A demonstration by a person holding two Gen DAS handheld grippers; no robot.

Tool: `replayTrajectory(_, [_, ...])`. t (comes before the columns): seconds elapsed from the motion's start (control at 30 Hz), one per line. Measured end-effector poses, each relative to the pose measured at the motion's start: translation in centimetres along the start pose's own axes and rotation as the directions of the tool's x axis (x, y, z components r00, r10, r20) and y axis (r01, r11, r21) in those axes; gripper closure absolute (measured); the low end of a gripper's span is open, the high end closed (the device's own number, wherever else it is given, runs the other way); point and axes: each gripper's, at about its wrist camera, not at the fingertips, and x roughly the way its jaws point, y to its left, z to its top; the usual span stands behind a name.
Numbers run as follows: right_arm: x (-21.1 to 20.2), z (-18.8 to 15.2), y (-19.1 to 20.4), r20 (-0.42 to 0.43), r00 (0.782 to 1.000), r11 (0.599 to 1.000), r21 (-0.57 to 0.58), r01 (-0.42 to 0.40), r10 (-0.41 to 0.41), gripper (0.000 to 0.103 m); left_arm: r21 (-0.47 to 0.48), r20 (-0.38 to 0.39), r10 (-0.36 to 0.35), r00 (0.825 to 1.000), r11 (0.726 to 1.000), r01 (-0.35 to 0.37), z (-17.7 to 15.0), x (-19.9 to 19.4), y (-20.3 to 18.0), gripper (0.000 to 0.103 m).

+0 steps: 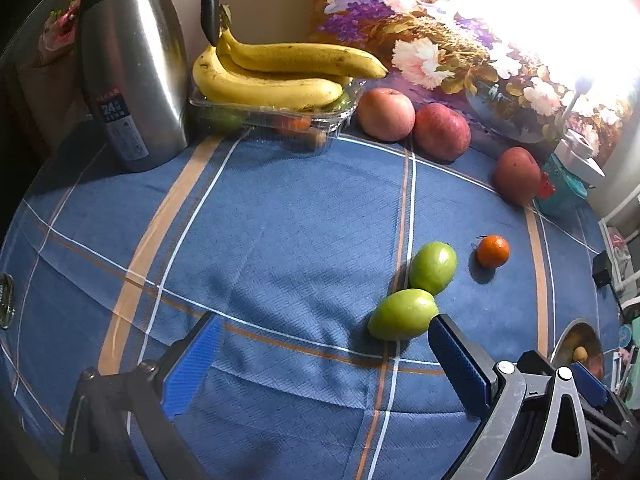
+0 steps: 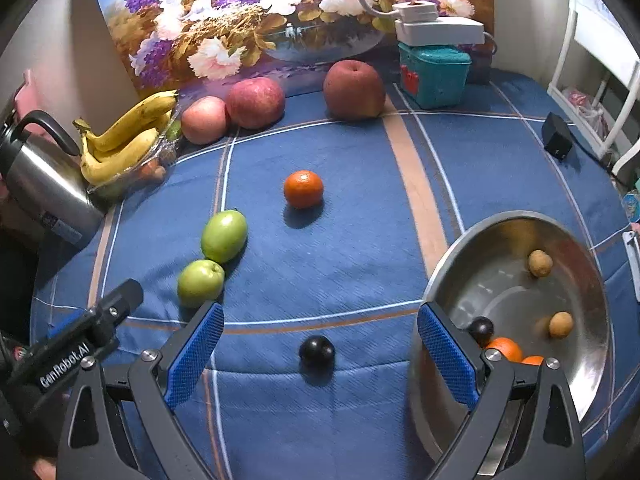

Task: Organize fruits
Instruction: 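Withdraw both open tools and move them back toward the remaining fruits, then grasp a large green pear with the left tool while the right tool grasps a black plum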

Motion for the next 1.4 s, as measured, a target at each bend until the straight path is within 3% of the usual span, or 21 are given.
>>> replayTrajectory(0.5, [2.6,0.0,-0.2,-0.071,0.997,1.0,-0.019,0.023,-0.024,0.005,0.062,-0.041,0.042,0.998,0.997,-0.04,0.8,2.0,-2.2,0.0])
replayTrajectory(0.93, [4.1,-0.8,-0.5,-0.113,0.993,1.0,-0.025,0.013,-0.015,0.01,0.06,-0.12,-0.024,0.993,0.998,0.031,0.6,4.5,-3.6,0.001])
replayTrajectory(1.07, [4.6,-1.3,-0.8,-0.15,0.989,1.0,-0.013,0.003,-0.005,0.017,0.072,-0.129,-0.049,0.99,0.996,0.059,0.6,5.0,-4.1,0.011])
replayTrajectory(1.2, [4.6,-1.6,-0.7,-0.167,0.986,1.0,-0.026,0.0,-0.004,0.034,0.074,-0.145,-0.076,0.986,0.993,0.088,0.5,5.7,-4.5,0.023])
replayTrajectory(1.4, [4.9,-1.9,-0.4,-0.192,0.981,0.999,-0.039,-0.02,0.012,0.044,0.072,-0.163,-0.102,0.981,0.991,0.115,0.2,6.3,-4.8,0.041])
